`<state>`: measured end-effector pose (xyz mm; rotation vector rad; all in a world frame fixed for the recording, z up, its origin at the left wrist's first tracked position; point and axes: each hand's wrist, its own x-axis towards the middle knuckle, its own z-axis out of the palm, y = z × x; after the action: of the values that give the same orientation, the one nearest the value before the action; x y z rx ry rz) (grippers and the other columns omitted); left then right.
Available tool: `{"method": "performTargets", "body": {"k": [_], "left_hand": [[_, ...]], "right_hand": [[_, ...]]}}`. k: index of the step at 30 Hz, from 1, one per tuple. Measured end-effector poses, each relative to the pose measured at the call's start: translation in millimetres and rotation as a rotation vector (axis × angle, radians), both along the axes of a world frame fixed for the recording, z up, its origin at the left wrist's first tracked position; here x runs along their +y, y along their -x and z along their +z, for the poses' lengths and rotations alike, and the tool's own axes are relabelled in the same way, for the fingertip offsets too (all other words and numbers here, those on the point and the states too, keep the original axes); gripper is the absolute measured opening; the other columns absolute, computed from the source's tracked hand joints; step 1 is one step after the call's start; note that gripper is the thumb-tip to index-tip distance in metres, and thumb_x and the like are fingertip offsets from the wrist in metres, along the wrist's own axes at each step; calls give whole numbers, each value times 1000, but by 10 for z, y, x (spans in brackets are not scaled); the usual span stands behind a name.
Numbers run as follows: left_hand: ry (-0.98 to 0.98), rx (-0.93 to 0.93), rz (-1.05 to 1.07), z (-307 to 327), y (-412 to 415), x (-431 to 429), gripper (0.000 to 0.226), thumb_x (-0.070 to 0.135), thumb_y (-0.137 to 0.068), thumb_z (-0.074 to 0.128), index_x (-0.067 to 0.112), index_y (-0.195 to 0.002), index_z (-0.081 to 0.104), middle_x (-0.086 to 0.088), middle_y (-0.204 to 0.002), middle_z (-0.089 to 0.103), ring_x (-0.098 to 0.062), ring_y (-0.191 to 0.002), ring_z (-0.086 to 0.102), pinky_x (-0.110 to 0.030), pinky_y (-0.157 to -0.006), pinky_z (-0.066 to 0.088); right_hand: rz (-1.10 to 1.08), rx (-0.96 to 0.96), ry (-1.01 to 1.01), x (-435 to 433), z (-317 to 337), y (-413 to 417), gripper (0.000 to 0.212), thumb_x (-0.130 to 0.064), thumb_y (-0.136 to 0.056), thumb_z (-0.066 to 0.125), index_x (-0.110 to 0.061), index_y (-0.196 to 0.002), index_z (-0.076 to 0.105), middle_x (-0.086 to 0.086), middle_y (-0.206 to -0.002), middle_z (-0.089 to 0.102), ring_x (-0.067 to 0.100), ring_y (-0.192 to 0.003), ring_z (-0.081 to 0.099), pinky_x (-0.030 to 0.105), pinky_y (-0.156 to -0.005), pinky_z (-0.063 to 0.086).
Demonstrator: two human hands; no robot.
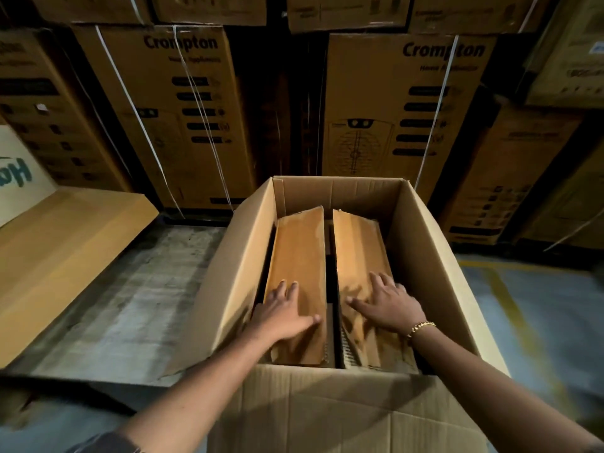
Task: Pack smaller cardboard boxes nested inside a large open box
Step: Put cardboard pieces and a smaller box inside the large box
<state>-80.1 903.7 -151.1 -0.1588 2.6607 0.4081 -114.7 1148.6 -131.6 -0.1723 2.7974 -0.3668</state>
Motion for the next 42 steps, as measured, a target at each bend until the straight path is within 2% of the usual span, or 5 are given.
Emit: {"method": "performTargets", "body": {"k": [8, 15, 26, 38, 42], "left_hand": [[59, 88, -82, -44, 49, 418, 106, 55, -83, 64, 29, -159, -7, -5, -169, -10, -36, -151, 14, -55, -111, 32], [-5, 369, -6, 389, -55, -205, 90, 44, -79, 54, 43, -153, 1, -1, -152, 44, -27, -115, 61, -37, -74, 50], [205, 625, 120, 350, -314, -893, 68, 22, -97, 55, 21, -157, 22, -12, -150, 45, -5, -64, 49, -15, -44, 31], [571, 676, -83, 600, -395, -837, 65, 29, -84, 67, 14, -144, 47, -14, -148, 38, -29, -117, 52, -40, -84, 49], [815, 573, -315, 639, -346, -627, 72, 29, -82, 65, 8, -147, 43, -23, -158, 29, -43, -145, 21, -57, -119, 6]], "right_hand": [[62, 28, -138, -372, 37, -83, 95, -71, -87, 46, -28, -160, 3, 8, -169, 5, 41, -148, 24, 57, -109, 37], [133, 189, -95, -40, 604, -58, 64, -49, -88, 39, -39, -150, 34, 2, -145, 54, 28, -118, 62, 41, -83, 54], [-68, 333, -431, 830, 747, -169, 43, -31, -87, 50, -24, -129, 50, 4, -125, 49, 26, -115, 51, 38, -80, 51], [235, -21, -654, 130, 110, -116, 44, -41, -94, 39, -24, -130, 59, 5, -138, 59, 26, -134, 44, 48, -115, 20], [102, -95, -312, 197, 143, -61, 47, -48, -92, 47, -21, -129, 54, 9, -130, 63, 28, -125, 54, 52, -117, 24]]}}
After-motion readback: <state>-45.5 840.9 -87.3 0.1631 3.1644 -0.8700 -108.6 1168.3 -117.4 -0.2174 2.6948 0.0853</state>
